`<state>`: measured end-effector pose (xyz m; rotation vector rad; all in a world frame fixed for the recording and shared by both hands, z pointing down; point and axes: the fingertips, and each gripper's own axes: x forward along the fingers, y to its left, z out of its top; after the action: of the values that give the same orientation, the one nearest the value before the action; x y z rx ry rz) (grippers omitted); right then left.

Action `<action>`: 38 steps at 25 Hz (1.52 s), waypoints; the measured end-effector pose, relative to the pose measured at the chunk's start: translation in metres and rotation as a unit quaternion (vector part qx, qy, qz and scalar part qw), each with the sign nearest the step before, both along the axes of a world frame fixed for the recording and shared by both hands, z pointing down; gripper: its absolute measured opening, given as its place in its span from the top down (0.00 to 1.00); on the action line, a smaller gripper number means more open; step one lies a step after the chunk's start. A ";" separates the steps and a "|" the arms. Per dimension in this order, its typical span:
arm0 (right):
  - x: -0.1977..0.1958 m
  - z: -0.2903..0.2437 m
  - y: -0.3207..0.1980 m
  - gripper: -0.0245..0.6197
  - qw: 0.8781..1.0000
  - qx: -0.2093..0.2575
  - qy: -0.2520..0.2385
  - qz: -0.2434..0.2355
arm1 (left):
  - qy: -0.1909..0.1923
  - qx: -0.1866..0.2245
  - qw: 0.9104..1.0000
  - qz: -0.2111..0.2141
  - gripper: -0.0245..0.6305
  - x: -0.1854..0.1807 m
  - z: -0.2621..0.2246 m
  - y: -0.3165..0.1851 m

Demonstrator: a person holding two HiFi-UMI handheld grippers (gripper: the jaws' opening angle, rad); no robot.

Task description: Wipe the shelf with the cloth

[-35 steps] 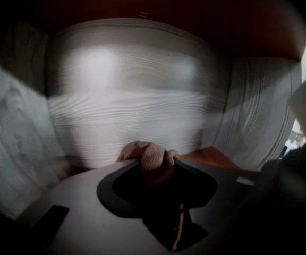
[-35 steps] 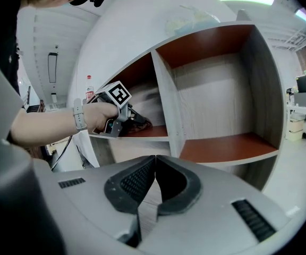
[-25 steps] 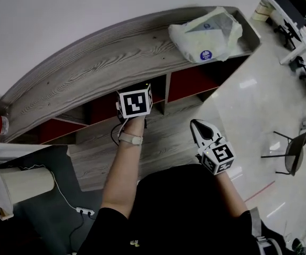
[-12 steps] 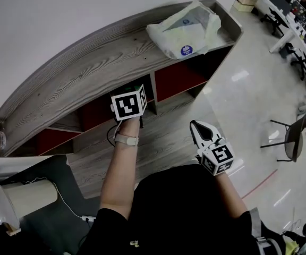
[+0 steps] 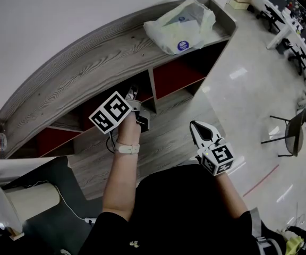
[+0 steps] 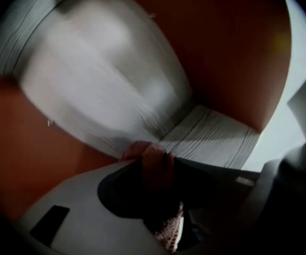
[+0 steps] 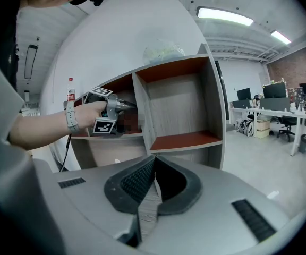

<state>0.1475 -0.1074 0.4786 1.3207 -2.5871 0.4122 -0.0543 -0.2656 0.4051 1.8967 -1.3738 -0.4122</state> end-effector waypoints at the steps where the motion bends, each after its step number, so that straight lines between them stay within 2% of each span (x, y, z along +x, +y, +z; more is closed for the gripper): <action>1: 0.002 0.000 0.002 0.96 1.000 0.000 0.001 0.003 | 0.026 0.000 1.000 0.003 0.74 0.002 0.000 0.001; 4: 0.006 0.000 0.007 0.96 1.000 0.000 0.001 0.010 | 0.083 0.012 0.996 0.012 0.74 0.007 -0.002 0.006; 6: 0.008 0.000 0.011 0.96 1.000 -0.001 0.002 0.012 | 0.105 0.040 0.993 0.019 0.74 0.010 -0.011 0.011; 12: 0.007 0.000 0.020 0.96 1.000 0.000 0.006 0.009 | 0.127 0.142 0.981 0.028 0.74 0.020 -0.065 0.031; 17: 0.006 0.000 0.024 0.96 1.000 -0.001 0.008 0.001 | 0.153 0.214 0.964 0.034 0.75 0.027 -0.105 0.053; 19: 0.003 -0.001 0.024 0.96 1.000 -0.001 0.008 -0.002 | 0.154 0.235 0.959 0.030 0.78 0.028 -0.113 0.057; 26: 0.004 -0.002 0.024 0.96 1.000 -0.003 0.007 -0.002 | 0.221 0.236 0.946 0.004 0.78 0.017 -0.111 0.037; 32: 0.015 0.005 0.026 0.96 1.000 -0.008 0.002 0.005 | 0.293 0.244 0.924 -0.032 0.78 0.006 -0.106 0.011; 35: 0.019 0.006 0.026 0.96 1.000 -0.009 0.001 0.009 | 0.312 0.243 0.918 -0.030 0.78 0.004 -0.103 0.009; 38: 0.019 0.006 0.026 0.96 1.000 -0.010 0.001 0.008 | 0.322 0.239 0.915 -0.030 0.78 0.002 -0.101 0.007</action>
<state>0.1669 -0.0813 0.4846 1.3356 -2.5658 0.4371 -0.0519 -0.2585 0.3045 1.8251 -0.9270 -1.3724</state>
